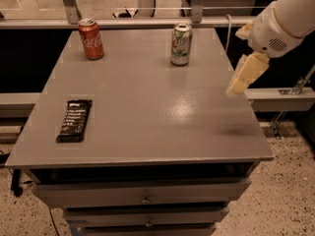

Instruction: Pick 7up can

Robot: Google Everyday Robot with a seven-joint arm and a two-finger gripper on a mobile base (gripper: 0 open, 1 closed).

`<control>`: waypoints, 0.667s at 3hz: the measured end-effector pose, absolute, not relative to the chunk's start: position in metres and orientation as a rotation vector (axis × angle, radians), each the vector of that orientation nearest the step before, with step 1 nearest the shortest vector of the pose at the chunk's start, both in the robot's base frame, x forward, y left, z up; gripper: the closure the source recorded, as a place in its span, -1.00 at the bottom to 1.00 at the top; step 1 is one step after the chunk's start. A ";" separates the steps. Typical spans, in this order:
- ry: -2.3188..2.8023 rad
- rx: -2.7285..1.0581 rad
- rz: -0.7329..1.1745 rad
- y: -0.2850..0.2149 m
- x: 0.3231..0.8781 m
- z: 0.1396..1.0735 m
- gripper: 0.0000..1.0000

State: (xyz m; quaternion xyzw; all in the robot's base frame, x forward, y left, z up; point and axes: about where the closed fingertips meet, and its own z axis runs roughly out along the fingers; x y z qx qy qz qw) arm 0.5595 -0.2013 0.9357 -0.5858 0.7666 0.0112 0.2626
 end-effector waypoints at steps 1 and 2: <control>2.019 -1.468 0.087 -0.207 0.627 0.913 -1.00; 1.960 -1.339 0.196 -0.201 0.684 0.900 -1.00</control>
Offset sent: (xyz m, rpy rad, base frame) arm 0.1930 0.0017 -0.0403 0.4639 -0.1374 -0.1062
